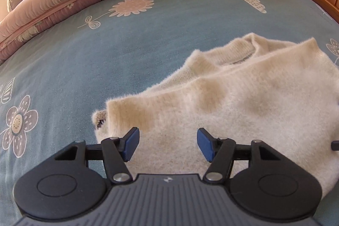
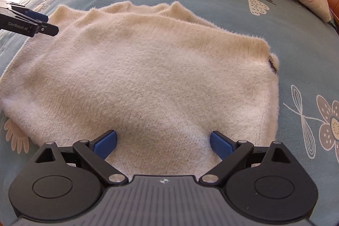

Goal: Fold clothes

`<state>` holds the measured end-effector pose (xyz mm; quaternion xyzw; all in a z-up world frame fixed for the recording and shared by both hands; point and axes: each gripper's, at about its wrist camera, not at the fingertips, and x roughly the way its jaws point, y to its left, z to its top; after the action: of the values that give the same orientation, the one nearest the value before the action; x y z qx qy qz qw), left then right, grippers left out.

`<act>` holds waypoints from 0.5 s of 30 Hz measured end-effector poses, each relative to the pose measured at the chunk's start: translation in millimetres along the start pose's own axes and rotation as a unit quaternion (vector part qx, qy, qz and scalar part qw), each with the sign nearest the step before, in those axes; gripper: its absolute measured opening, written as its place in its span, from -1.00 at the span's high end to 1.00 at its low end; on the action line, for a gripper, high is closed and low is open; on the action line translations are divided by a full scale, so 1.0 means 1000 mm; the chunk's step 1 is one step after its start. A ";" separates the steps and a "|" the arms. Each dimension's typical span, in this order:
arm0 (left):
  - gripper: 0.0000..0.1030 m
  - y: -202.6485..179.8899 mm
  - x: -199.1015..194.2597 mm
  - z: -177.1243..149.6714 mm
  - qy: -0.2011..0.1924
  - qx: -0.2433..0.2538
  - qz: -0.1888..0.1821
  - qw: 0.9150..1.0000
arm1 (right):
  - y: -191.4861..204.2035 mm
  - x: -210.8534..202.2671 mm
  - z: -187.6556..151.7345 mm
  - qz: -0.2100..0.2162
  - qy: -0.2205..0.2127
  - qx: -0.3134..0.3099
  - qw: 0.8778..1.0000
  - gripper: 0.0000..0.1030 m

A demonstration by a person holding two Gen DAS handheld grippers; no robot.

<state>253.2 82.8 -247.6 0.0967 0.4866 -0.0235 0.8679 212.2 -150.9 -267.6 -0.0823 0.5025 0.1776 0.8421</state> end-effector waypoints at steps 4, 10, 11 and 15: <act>-0.21 0.019 0.011 0.000 0.012 -0.054 0.009 0.998 | -0.003 -0.001 -0.002 0.010 -0.004 -0.004 1.000 -0.91; -0.20 0.010 0.009 0.023 -0.012 -0.026 -0.024 0.999 | 0.004 0.000 -0.004 0.002 -0.005 -0.025 1.000 -0.96; -0.22 0.008 0.019 0.026 -0.002 -0.020 -0.023 1.000 | 0.005 0.000 -0.004 0.001 -0.004 -0.025 1.000 -0.97; -0.24 0.016 0.040 0.032 0.011 -0.035 -0.007 0.999 | 0.003 0.000 -0.003 0.003 -0.002 -0.022 1.000 -0.97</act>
<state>303.4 94.1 -263.4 0.0634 0.4970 -0.0116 0.8654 208.5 -148.7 -268.3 -0.0993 0.4970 0.1915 0.8405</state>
